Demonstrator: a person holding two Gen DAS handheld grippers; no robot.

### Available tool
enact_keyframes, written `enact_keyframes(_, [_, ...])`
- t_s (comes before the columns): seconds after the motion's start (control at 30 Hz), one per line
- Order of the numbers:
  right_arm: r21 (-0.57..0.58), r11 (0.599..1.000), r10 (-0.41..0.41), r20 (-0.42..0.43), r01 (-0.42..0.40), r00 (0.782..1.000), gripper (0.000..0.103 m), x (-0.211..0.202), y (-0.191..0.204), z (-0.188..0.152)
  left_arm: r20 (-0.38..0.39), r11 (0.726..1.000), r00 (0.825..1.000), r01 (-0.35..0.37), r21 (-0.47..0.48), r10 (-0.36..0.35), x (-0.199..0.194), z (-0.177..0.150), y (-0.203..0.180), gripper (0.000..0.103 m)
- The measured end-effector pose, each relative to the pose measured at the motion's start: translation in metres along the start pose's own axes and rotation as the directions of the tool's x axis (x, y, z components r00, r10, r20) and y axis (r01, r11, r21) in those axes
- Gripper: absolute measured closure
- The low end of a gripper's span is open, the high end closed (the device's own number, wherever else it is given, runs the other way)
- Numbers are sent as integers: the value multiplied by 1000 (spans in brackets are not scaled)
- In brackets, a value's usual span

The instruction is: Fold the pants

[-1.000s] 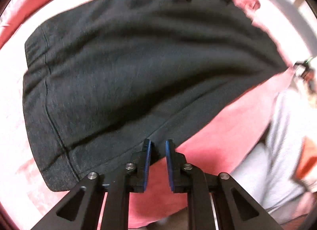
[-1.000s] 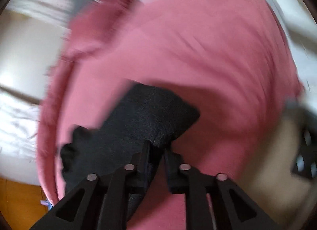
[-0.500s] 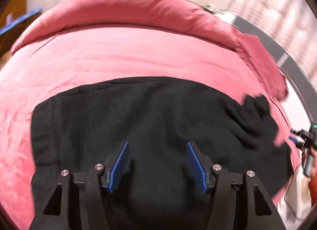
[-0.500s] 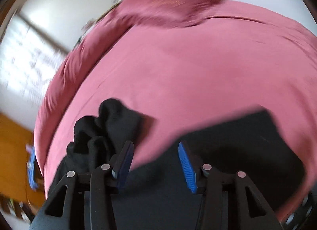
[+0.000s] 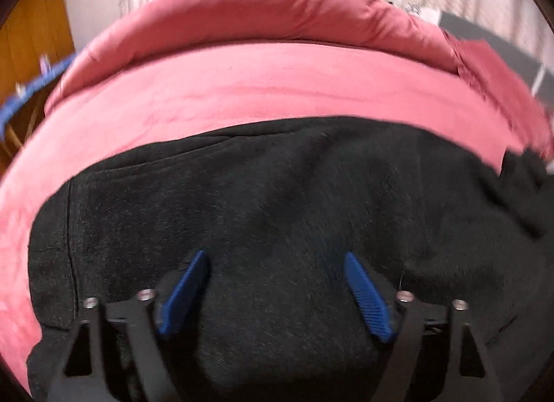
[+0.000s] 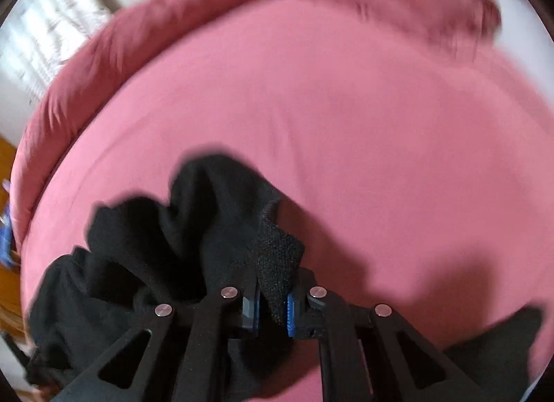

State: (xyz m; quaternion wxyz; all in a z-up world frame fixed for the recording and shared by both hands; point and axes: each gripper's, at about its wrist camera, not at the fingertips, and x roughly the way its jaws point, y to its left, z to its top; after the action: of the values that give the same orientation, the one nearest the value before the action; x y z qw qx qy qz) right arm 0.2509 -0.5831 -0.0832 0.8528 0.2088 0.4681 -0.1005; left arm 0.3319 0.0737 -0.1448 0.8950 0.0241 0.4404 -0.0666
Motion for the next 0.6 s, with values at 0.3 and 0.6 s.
enact_keyframes(0.3, [316,927,-231,57,202,971,83,-47,-161,18,35,1000,999,23,11,-23,-3,-10,11,3])
enact_keyframes(0.6, [370,914,-232,147,164,962,59,-28,-146,-8,42,998,997,66,-5,-66,1,-15,11,1])
